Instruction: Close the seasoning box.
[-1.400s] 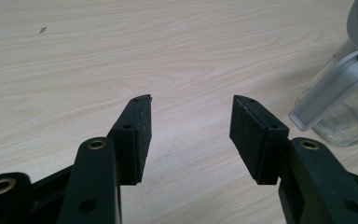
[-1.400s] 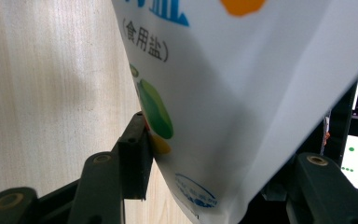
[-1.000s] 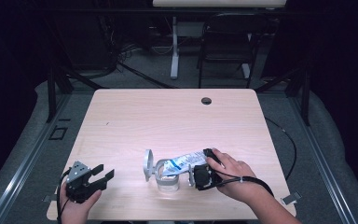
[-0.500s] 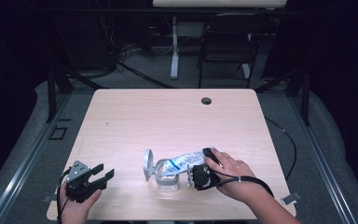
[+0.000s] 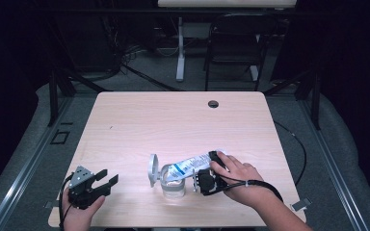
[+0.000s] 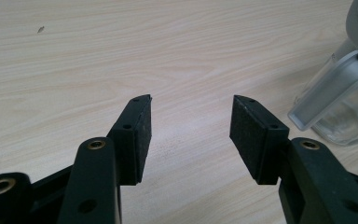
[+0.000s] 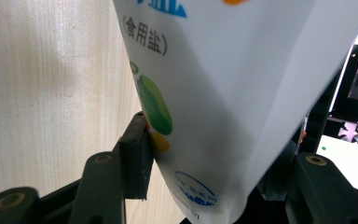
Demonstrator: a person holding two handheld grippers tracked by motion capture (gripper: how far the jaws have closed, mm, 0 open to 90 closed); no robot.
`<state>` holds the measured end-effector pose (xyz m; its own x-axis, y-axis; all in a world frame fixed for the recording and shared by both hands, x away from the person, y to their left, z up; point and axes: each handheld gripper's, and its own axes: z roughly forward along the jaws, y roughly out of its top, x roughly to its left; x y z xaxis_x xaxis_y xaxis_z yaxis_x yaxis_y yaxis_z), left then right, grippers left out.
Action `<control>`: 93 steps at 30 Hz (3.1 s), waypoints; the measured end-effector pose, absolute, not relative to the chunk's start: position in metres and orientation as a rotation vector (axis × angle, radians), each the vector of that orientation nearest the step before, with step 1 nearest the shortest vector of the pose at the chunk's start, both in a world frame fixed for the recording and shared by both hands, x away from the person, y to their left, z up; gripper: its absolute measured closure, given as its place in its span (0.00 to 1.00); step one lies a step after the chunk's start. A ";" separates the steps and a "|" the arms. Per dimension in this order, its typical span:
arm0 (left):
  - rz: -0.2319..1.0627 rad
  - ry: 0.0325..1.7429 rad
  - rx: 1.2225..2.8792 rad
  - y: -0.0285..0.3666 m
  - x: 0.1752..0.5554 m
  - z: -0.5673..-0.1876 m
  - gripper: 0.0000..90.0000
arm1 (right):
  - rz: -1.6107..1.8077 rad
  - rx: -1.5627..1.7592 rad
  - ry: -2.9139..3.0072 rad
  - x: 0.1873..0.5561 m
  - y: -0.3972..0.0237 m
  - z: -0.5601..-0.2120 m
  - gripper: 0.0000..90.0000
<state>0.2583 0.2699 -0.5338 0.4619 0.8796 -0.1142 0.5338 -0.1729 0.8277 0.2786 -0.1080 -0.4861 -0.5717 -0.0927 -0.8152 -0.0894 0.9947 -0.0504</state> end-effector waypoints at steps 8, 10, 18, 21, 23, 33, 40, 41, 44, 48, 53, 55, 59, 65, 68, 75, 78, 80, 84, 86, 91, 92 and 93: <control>0.502 1.200 1.843 0.270 0.258 -0.535 0.54 | 0.017 -0.161 2.181 0.280 -0.107 -0.487 0.53; 0.503 1.200 1.843 0.270 0.258 -0.536 0.54 | 0.017 -0.165 2.181 0.281 -0.107 -0.487 0.53; 0.503 1.200 1.842 0.271 0.259 -0.536 0.54 | -0.002 -0.196 2.172 0.285 -0.107 -0.485 0.53; 0.501 1.201 1.845 0.270 0.259 -0.536 0.54 | -0.016 -0.214 2.162 0.286 -0.106 -0.484 0.53; 0.499 1.201 1.844 0.270 0.259 -0.537 0.54 | -0.025 -0.216 2.159 0.286 -0.106 -0.483 0.53; 0.491 1.207 1.849 0.270 0.258 -0.538 0.54 | -0.030 -0.240 2.148 0.288 -0.105 -0.483 0.54; 0.490 1.204 1.842 0.269 0.259 -0.539 0.54 | -0.037 -0.246 2.142 0.288 -0.105 -0.482 0.54; 0.486 1.206 1.849 0.270 0.259 -0.539 0.54 | -0.038 -0.246 2.141 0.288 -0.105 -0.482 0.54; 0.493 1.206 1.840 0.270 0.259 -0.540 0.54 | -0.044 -0.251 2.135 0.288 -0.104 -0.481 0.54; 0.493 1.206 1.843 0.270 0.258 -0.540 0.54 | -0.061 -0.262 2.126 0.287 -0.104 -0.480 0.54; 0.495 1.206 1.841 0.270 0.258 -0.539 0.54 | -0.065 -0.281 2.115 0.287 -0.104 -0.480 0.54; 0.496 1.205 1.842 0.271 0.258 -0.539 0.54 | -0.074 -0.288 2.112 0.287 -0.103 -0.479 0.55; 0.489 1.206 1.850 0.271 0.258 -0.538 0.54 | -0.077 -0.301 2.103 0.287 -0.103 -0.478 0.55; 0.491 1.204 1.853 0.271 0.259 -0.538 0.54 | -0.079 -0.311 2.098 0.286 -0.103 -0.478 0.55; 0.492 1.205 1.852 0.271 0.259 -0.538 0.54 | -0.081 -0.315 2.097 0.285 -0.103 -0.478 0.55; 0.493 1.209 1.850 0.271 0.259 -0.537 0.54 | -0.076 -0.322 2.093 0.285 -0.103 -0.478 0.56; 0.493 1.209 1.850 0.271 0.259 -0.537 0.54 | -0.083 -0.322 2.090 0.285 -0.103 -0.478 0.56; 0.497 1.207 1.847 0.271 0.259 -0.538 0.54 | -0.083 -0.324 2.087 0.285 -0.103 -0.478 0.56; 0.496 1.204 1.847 0.270 0.259 -0.538 0.54 | -0.083 -0.326 2.087 0.285 -0.103 -0.478 0.56; 0.495 1.204 1.847 0.270 0.259 -0.538 0.54 | -0.084 -0.326 2.087 0.285 -0.103 -0.478 0.56; 0.496 1.205 1.847 0.270 0.259 -0.538 0.54 | -0.112 -0.332 2.079 0.284 -0.102 -0.476 0.56; 0.492 1.208 1.852 0.271 0.259 -0.538 0.54 | -0.103 -0.331 2.080 0.284 -0.103 -0.477 0.56; 0.496 1.206 1.844 0.270 0.259 -0.538 0.54 | -0.102 -0.332 2.079 0.284 -0.102 -0.477 0.56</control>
<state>0.2588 0.2703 -0.5380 0.4550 0.8824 -0.1196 0.5431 -0.1685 0.8226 0.2839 -0.1025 -0.4768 -0.4740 -0.2766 -0.8359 -0.1936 0.9589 -0.2075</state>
